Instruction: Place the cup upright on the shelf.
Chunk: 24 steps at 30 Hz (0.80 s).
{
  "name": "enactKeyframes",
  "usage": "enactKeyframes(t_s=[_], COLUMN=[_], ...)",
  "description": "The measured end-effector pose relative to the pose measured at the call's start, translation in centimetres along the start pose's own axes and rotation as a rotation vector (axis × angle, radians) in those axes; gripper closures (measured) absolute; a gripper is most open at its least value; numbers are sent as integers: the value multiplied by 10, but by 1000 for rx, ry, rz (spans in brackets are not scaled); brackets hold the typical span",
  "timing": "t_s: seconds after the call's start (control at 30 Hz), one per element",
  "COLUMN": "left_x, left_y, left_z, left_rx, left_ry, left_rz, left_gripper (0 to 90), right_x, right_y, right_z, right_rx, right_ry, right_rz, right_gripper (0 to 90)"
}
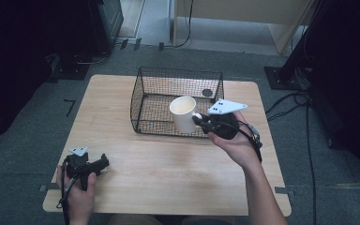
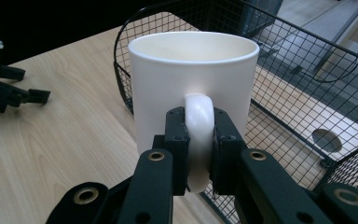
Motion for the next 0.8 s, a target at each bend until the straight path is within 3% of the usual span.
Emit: enactKeyframes(t_s=[0.8], left_x=[0], left_y=[0], left_z=[0], left_rx=[1], left_ry=[1], left_rz=[0], left_gripper=[13], right_x=[-65], right_y=[39], right_z=[18], right_rx=[7], right_ry=[1], right_rz=[0], right_gripper=[805])
Point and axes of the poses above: each handheld gripper's, and its own axes: x roughly backward along the jaws, z roughly out of its top, y roughly to its right, the point moved 7 cm from there along -x, roughly forward along the jaws, and after that the axes turned 9 degrees about x, right-handed, at the moved point
